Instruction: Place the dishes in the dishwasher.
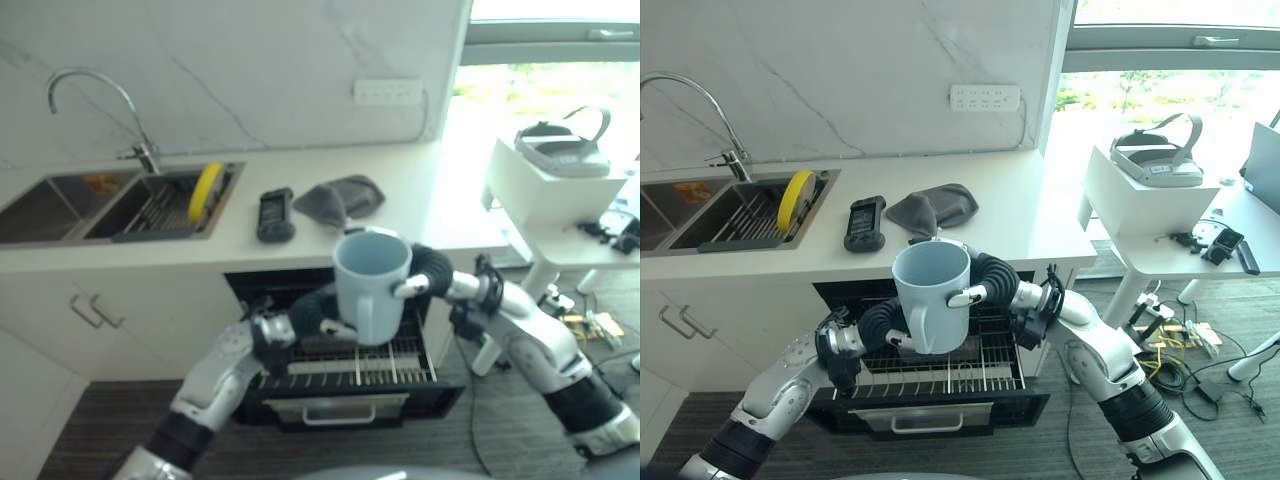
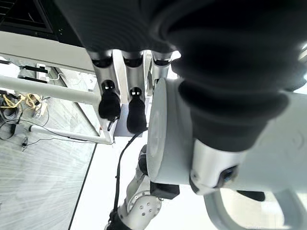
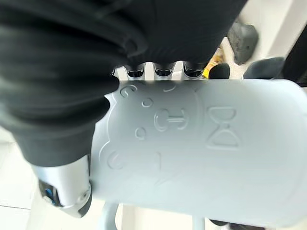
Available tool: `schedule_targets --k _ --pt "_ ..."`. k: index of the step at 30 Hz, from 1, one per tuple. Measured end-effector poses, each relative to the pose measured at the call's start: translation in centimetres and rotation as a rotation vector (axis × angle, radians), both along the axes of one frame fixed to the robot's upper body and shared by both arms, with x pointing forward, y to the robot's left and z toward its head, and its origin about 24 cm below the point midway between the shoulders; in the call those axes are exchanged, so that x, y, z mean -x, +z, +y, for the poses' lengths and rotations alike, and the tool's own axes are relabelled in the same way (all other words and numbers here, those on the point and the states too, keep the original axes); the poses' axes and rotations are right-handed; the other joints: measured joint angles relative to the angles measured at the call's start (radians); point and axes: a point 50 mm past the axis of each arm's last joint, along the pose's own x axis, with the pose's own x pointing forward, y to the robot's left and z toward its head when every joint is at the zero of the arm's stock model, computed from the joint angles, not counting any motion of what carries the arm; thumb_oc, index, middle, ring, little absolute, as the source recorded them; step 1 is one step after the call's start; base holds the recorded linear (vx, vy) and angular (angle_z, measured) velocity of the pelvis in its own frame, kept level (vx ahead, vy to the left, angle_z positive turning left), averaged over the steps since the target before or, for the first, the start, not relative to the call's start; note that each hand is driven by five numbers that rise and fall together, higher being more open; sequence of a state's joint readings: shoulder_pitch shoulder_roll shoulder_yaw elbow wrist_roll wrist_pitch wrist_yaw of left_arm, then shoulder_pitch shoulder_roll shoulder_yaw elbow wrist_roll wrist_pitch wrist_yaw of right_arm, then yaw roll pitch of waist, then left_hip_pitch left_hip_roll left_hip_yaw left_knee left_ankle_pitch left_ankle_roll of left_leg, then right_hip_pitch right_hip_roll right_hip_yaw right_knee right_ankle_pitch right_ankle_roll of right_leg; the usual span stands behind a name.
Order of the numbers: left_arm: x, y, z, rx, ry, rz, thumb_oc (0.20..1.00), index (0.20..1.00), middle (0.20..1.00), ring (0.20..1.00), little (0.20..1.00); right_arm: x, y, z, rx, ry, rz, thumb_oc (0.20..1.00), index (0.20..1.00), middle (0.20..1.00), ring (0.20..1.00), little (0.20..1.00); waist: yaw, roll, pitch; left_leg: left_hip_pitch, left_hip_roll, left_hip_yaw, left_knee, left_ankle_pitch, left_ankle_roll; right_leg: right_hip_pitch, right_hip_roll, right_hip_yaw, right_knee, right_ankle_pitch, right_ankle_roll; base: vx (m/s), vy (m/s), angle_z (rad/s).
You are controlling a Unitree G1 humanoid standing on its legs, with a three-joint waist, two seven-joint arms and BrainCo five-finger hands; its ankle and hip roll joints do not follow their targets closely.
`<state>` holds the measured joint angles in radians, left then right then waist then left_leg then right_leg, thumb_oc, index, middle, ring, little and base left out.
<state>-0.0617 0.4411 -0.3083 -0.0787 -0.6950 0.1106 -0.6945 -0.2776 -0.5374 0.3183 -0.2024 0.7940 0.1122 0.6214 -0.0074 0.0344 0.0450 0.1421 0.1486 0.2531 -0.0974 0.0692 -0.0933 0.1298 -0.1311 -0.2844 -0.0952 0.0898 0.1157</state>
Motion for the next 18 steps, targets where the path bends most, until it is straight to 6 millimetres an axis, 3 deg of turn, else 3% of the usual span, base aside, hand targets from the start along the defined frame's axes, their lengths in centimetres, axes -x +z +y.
schedule_targets --k 3,5,18 --pt "-0.4 -0.8 2.9 -0.024 0.2 0.052 1.0 1.0 1.0 1.0 1.0 -0.2 -0.1 -2.0 0.013 -0.111 -0.019 0.2 0.2 0.2 0.2 0.2 0.007 0.0 0.0 -0.001 0.001 -0.001 0.0 0.0 0.0 0.0 0.0 -0.001 0.0 -0.002 0.002 0.0 0.0 0.0" --pt "-0.4 -1.2 3.8 -0.03 0.261 0.076 1.0 1.0 1.0 1.0 1.0 -0.2 -0.1 -2.6 0.007 -0.144 -0.023 0.2 0.2 0.2 0.2 0.2 0.015 -0.001 0.0 -0.001 0.0 -0.002 0.0 0.0 0.0 0.0 0.0 -0.002 0.0 -0.003 0.003 0.0 0.0 0.0" --pt "-0.4 -1.9 5.1 0.044 0.46 0.171 1.0 1.0 1.0 1.0 1.0 -0.1 -1.7 -4.5 0.008 -0.294 0.028 0.2 0.2 0.2 0.2 0.2 0.017 -0.011 0.006 -0.006 0.0 -0.025 0.0 0.0 0.0 0.013 0.0 -0.023 0.0 -0.011 0.006 0.03 -0.009 0.04"
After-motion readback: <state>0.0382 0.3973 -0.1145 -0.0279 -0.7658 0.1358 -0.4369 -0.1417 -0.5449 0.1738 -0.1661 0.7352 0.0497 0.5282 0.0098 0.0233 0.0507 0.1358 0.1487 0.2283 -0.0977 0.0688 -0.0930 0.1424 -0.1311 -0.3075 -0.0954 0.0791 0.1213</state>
